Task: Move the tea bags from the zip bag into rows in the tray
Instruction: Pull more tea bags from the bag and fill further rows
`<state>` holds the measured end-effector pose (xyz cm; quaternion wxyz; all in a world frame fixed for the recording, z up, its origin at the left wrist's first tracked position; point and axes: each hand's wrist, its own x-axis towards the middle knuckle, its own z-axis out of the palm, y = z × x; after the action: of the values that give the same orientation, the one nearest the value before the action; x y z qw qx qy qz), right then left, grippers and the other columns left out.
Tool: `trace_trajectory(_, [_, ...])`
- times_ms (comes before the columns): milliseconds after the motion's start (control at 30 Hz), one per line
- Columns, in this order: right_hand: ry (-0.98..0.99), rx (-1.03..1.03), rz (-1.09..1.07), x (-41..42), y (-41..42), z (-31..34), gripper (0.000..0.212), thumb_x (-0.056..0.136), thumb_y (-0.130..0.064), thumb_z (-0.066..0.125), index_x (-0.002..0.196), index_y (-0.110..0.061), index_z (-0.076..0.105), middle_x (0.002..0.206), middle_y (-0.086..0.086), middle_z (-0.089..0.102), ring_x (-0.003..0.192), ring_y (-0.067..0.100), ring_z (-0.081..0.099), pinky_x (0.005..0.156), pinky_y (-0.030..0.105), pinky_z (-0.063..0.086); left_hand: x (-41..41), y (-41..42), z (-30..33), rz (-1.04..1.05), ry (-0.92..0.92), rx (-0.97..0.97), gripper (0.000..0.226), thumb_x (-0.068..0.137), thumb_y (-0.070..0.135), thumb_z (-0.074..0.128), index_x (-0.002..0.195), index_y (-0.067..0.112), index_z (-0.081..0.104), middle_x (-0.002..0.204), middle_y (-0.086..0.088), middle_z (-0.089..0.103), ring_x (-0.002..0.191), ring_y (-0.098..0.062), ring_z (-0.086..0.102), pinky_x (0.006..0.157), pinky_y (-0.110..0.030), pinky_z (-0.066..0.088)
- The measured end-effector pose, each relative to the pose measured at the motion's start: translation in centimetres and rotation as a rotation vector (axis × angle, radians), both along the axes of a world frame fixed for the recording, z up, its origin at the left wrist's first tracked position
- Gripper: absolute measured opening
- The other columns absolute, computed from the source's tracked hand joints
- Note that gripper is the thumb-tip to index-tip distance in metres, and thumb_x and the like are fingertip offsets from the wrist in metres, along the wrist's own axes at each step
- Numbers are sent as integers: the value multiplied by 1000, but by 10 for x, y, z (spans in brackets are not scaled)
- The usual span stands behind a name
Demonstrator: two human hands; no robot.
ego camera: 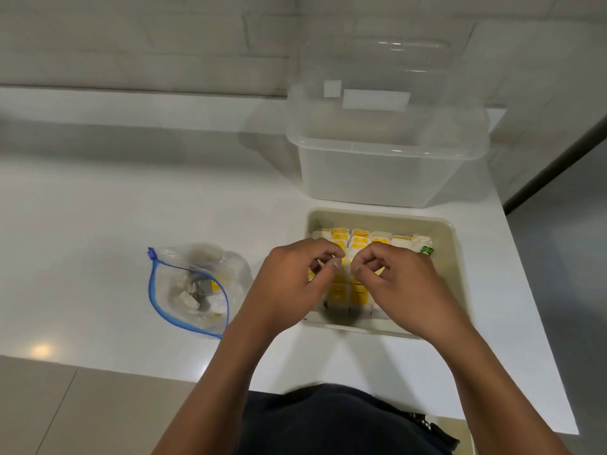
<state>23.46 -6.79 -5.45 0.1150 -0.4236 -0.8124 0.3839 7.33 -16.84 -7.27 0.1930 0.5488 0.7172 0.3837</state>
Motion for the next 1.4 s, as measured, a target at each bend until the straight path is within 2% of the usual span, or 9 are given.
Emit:
trace_trajectory(200, [172, -109, 132, -52, -42, 9, 9, 91, -26, 67, 84, -30, 69, 77, -15, 66, 47, 6, 51, 56, 21, 44, -36, -50, 11, 76, 133, 16, 11, 96, 24, 62, 101, 29, 70, 89, 16, 70, 81, -7, 63, 75, -26, 50])
trace_trajectory(333, [186, -213, 206, -98, -78, 0, 8, 91, -24, 67, 91, -30, 71, 78, -13, 70, 68, 6, 66, 69, 29, 56, -68, -97, 8, 193, 112, -9, 12, 96, 20, 63, 100, 27, 71, 89, 17, 70, 83, -7, 65, 75, -24, 51])
trace_trajectory(467, [79, -194, 343, -150, -120, -26, 25, 95, -19, 53, 112, -26, 71, 98, -9, 74, 91, 8, 68, 84, 26, 53, -98, -136, -12, 508, 174, -2, 15, 90, 16, 68, 100, 27, 67, 94, 16, 65, 80, -6, 62, 72, -30, 51])
trace_trajectory(567, [-106, -93, 474, -182, -145, -52, 29, 97, -13, 43, 120, -13, 61, 113, 7, 67, 104, 26, 63, 78, 28, 46, -116, -151, -38, 802, 121, -62, 44, 83, 25, 76, 119, 28, 52, 113, 7, 48, 99, -17, 57, 76, -29, 45])
trace_trajectory(667, [-238, -23, 501, -206, -154, -71, 34, 96, -8, 48, 130, -5, 49, 128, 10, 52, 117, 28, 53, 83, 25, 38, -131, -151, -61, 792, -18, -157, 76, 78, 36, 81, 141, 24, 39, 134, -1, 42, 121, -22, 47, 92, -29, 41])
trace_trajectory(733, [-269, 29, 466, -216, -156, -78, 40, 95, -13, 55, 132, -2, 45, 133, 12, 47, 121, 29, 50, 95, 31, 41, -139, -145, -74, 748, -109, -235, 76, 79, 39, 79, 142, 21, 40, 138, -1, 43, 123, -18, 47, 89, -26, 40])
trace_trajectory(933, [-234, 129, 306, -229, -149, -96, 18, 94, -9, 50, 110, -6, 57, 109, 11, 63, 96, 24, 59, 77, 30, 45, -148, -132, -87, 675, -160, -299, 14, 86, 19, 62, 97, 16, 53, 84, 0, 62, 77, -23, 60, 58, -28, 41])
trace_trajectory(1200, [-126, 193, 258, -231, -144, -108, 23, 91, -20, 64, 114, -15, 67, 109, -1, 71, 99, 18, 66, 88, 31, 53, -157, -137, -86, 669, -215, -304, 31, 89, 4, 55, 117, 15, 52, 83, 3, 59, 65, -7, 55, 52, -12, 39])
trace_trajectory(1400, [-136, 227, 197, -229, -143, -112, 18, 94, -23, 60, 110, -16, 67, 104, -1, 71, 94, 18, 66, 81, 27, 53, -155, -135, -84, 663, -245, -305, 31, 89, 5, 53, 118, 16, 50, 77, 7, 60, 64, -8, 57, 52, -13, 38])
